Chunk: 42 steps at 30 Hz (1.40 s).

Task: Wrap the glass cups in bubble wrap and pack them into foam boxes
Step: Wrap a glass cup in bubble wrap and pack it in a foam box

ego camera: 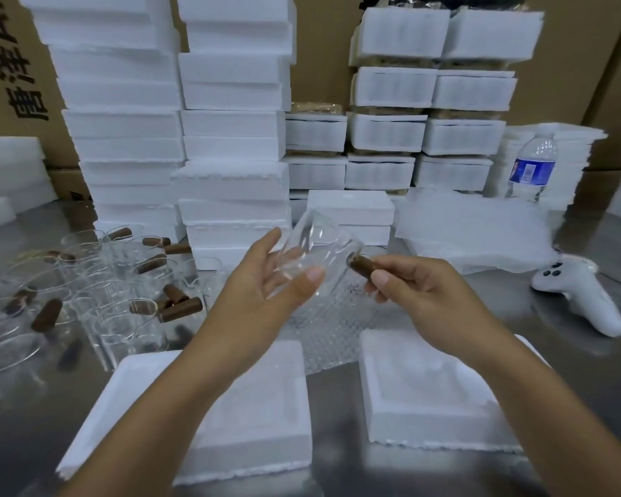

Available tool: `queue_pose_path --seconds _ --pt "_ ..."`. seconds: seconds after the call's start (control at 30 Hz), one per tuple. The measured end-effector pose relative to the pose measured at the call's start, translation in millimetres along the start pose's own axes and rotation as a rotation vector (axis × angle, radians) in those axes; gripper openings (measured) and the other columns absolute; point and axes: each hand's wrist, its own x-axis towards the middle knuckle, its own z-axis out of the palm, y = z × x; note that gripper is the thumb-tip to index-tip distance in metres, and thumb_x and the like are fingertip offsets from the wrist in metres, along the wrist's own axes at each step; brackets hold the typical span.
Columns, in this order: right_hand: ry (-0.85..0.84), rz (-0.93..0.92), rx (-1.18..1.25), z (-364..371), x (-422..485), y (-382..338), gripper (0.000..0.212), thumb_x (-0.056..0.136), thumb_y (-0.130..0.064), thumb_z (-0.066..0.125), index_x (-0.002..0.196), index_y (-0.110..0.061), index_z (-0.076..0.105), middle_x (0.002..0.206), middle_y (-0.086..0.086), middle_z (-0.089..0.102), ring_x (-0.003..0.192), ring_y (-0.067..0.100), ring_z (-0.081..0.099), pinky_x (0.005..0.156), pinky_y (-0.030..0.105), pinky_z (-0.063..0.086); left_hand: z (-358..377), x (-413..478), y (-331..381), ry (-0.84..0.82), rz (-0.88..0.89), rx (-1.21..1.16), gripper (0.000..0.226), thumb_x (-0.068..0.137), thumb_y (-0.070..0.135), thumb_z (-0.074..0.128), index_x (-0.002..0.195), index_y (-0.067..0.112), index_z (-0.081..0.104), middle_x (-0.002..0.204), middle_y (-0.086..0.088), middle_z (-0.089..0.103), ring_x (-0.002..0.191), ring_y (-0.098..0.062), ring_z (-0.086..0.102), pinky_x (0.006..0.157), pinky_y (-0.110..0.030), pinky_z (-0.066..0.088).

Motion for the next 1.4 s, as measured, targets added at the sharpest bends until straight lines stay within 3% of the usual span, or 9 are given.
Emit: queue_pose_path --seconds 0.1,0.3,0.53,0.67,0.8,0.9,1.0,1.17,1.4 --pt "0.216 0.047 0.086 -8 2 5 0.023 0.093 -0.016 0.054 0.085 -0.034 0.066 0.068 -0.015 0.066 0.060 -0.003 0.057 0.064 0.007 0.043 5 -1 1 -0.013 0.006 0.198 0.095 0.057 0.068 0.060 0.143 0.044 0.026 0.133 0.031 0.042 0.116 0.013 0.046 0.072 -0.004 0.044" --pt "0.542 0.171 0.044 -18 6 14 0.015 0.093 -0.026 0.055 0.084 -0.032 0.065 0.072 -0.016 0.061 0.063 -0.005 0.054 0.051 -0.001 0.034 31 10 2 -0.036 0.097 0.541 0.027 0.085 0.043 0.060 0.111 0.034 0.056 0.097 0.016 0.055 0.087 0.000 0.055 0.071 -0.014 0.042" --pt "0.576 0.225 0.098 -20 5 15 0.011 0.093 -0.024 0.056 0.094 -0.030 0.066 0.069 -0.016 0.056 0.058 -0.009 0.054 0.047 -0.002 0.033 69 22 -8 -0.079 -0.057 1.193 0.058 0.083 0.072 0.040 0.114 0.024 0.047 0.112 0.001 0.051 0.107 -0.022 0.052 0.077 -0.034 0.039" --pt "0.569 0.226 0.143 -20 6 16 0.012 0.094 -0.021 0.055 0.095 -0.024 0.066 0.069 -0.014 0.053 0.047 -0.014 0.051 0.045 -0.001 0.032 73 23 -15 -0.139 -0.156 1.065 0.045 0.082 0.069 0.049 0.094 0.025 0.052 0.097 0.008 0.059 0.090 -0.015 0.055 0.067 -0.030 0.037" --pt "0.577 0.252 0.123 -19 8 22 0.016 0.093 -0.025 0.056 0.100 -0.022 0.070 0.067 -0.019 0.052 0.058 -0.003 0.047 0.049 0.002 0.033 72 25 -16 -0.136 -0.114 0.927 0.035 0.085 0.052 0.059 0.073 0.019 0.064 0.070 0.006 0.064 0.073 -0.014 0.062 0.062 -0.026 0.043" --pt "0.572 0.258 0.123 -20 8 24 0.017 0.093 -0.026 0.056 0.102 -0.023 0.070 0.070 -0.020 0.053 0.064 -0.003 0.048 0.058 0.011 0.036 69 24 -15 -0.238 -0.115 0.856 0.036 0.086 0.054 0.058 0.064 0.026 0.063 0.057 0.009 0.057 0.057 -0.004 0.054 0.056 -0.024 0.041" --pt "0.578 0.256 0.137 -20 8 23 0.014 0.094 -0.025 0.055 0.097 -0.026 0.069 0.068 -0.020 0.053 0.057 -0.005 0.052 0.053 0.007 0.036 68 23 -16 -0.274 -0.090 0.821 0.031 0.087 0.046 0.060 0.060 0.032 0.059 0.042 0.016 0.049 0.043 0.003 0.046 0.047 -0.017 0.031" --pt "0.573 0.259 0.118 -21 8 23 0.012 0.094 -0.027 0.055 0.089 -0.032 0.065 0.066 -0.020 0.053 0.060 -0.004 0.048 0.051 0.004 0.034 67 23 -11 -0.230 -0.056 0.748 0.028 0.085 0.019 0.062 0.061 0.031 0.063 0.039 0.017 0.050 0.040 0.003 0.048 0.044 -0.007 0.034" --pt "0.583 0.259 0.112 -24 6 20 0.014 0.095 -0.028 0.052 0.086 -0.034 0.061 0.072 -0.020 0.056 0.067 -0.001 0.049 0.059 0.016 0.035 41 16 -8 0.039 -0.039 0.550 0.020 0.080 0.017 0.069 0.063 0.027 0.067 0.053 0.008 0.060 0.050 0.000 0.052 0.052 -0.009 0.040"
